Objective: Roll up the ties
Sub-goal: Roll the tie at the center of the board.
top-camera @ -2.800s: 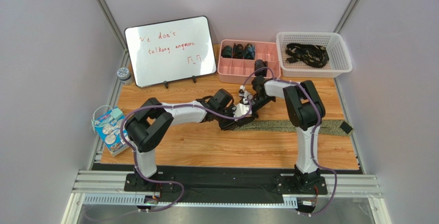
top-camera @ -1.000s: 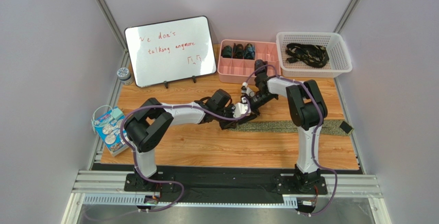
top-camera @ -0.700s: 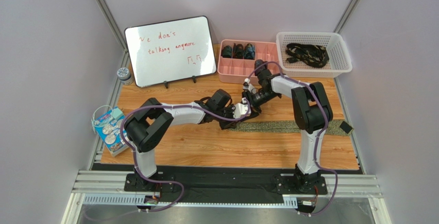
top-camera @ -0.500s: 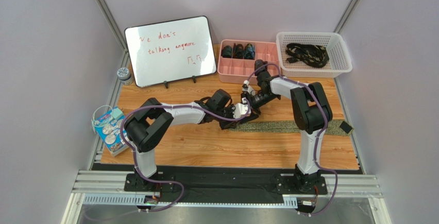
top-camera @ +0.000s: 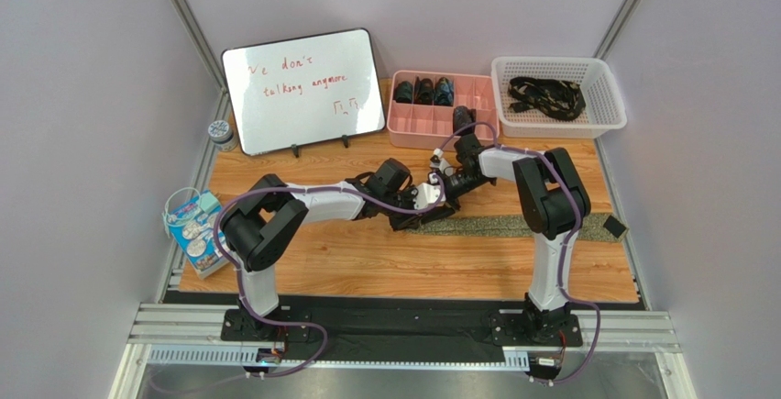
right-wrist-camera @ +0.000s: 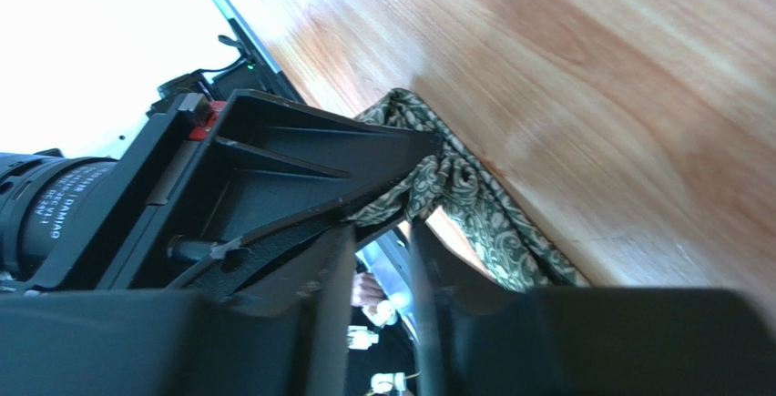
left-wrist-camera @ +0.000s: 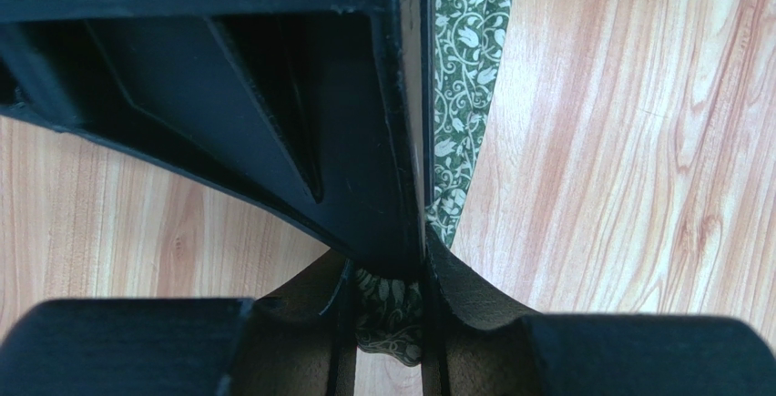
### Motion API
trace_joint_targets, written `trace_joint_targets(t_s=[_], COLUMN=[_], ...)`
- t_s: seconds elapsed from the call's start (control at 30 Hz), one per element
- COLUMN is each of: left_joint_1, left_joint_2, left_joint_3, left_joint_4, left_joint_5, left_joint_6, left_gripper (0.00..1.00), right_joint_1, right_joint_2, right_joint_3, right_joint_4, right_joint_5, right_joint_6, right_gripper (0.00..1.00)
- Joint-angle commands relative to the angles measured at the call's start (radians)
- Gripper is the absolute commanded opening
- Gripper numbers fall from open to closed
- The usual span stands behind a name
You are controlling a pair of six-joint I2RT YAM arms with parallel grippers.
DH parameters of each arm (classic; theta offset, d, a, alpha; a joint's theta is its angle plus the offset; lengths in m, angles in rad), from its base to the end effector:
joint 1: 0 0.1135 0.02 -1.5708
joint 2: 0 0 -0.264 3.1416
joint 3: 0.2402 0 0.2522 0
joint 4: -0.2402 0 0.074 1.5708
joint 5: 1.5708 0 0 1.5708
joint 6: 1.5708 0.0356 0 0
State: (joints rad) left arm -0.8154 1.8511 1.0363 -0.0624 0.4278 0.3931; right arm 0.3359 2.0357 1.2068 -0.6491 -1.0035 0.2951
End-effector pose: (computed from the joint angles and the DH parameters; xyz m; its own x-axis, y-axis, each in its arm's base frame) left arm 0.2448 -0.2815 0.1483 -0.1636 0.6821 -0.7127 0.9818 0.1834 -0.0498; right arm 0.3269 0.1459 0.1167 -0.9724 -0.1739 0.1556 0.0334 0.5562 0.8304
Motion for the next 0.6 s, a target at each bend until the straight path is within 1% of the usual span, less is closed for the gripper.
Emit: trace_joint_targets(t_s=[0.0, 0.03, 0.13, 0.33, 0.57], left_joint_1=[-0.01, -0.008, -0.01, -0.005, -0.004], left_joint_2=[0.025, 0.023, 0.02, 0.013, 0.017], left_joint_3=[-0.012, -0.016, -0.019, -0.03, -0.024], left_joint_4=[-0.083, -0.083, -0.085, -0.088, -0.088], left_joint_5=[-0.018, -0.02, -0.026, -0.031, -0.031], left_joint_6=[0.013, 0.012, 0.01, 0.009, 0.004], left_gripper=[0.19, 0.19, 0.19, 0.18, 0.18], right_joint_1=[0.032, 0.031, 0.022, -0.014, -0.04], right_joint_2=[-0.022, -0.023, -0.022, -0.038, -0.048], right_joint_3=[-0.01, -0.01, -0.012, -0.021, -0.026], right_joint_4=[0.135, 0.128, 0.098, 0.045, 0.031], right_joint_5=[0.048, 0.055, 0.059, 0.094, 0.128], right_joint_6=[0.047, 0.044, 0.019, -0.028, -0.051], right_gripper=[0.22, 0.13, 0.0, 0.0, 0.0])
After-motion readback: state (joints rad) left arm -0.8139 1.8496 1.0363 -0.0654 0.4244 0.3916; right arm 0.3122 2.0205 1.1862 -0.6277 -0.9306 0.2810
